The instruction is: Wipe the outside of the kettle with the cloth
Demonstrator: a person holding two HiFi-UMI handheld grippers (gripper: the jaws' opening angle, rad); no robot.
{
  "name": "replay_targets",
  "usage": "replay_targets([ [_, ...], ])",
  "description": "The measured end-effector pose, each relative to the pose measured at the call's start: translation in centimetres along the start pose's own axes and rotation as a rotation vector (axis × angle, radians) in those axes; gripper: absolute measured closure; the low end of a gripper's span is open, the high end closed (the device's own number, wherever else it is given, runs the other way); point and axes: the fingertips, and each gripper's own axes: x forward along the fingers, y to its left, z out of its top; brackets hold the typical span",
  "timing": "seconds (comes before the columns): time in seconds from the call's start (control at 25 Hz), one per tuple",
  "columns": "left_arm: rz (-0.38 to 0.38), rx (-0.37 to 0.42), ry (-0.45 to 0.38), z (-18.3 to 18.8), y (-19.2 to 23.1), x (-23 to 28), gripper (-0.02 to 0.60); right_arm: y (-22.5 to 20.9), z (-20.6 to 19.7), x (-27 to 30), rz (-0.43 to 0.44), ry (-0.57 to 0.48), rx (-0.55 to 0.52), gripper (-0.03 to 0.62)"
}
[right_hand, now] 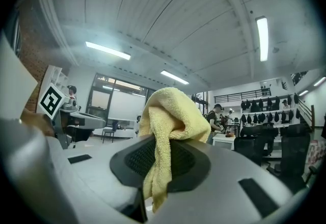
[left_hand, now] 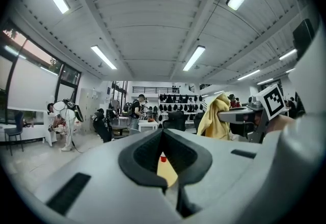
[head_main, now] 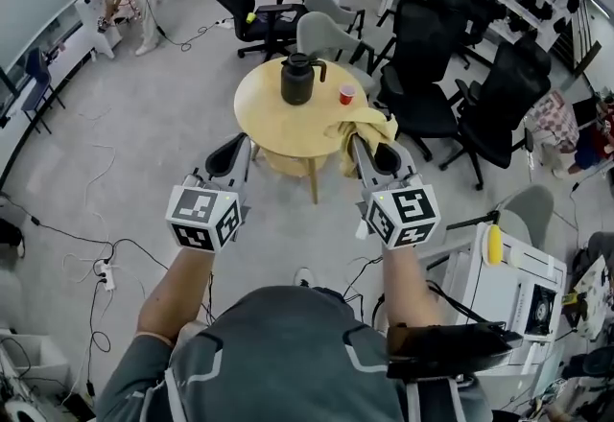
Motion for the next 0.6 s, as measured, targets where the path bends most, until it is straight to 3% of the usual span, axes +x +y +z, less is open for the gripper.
replay_targets([
  [0.32,0.021,0.013,0.032,0.2,-1.1,8.8,0.572,-8.3,-1.5,3.9,0.026,0.005,0.026,0.526],
  [0.6,0.051,0.021,0.064,-0.5,-0.9,13.6,0.572,-12.6,-3.2,6.8,0.052,0.012,0.038,0.526],
])
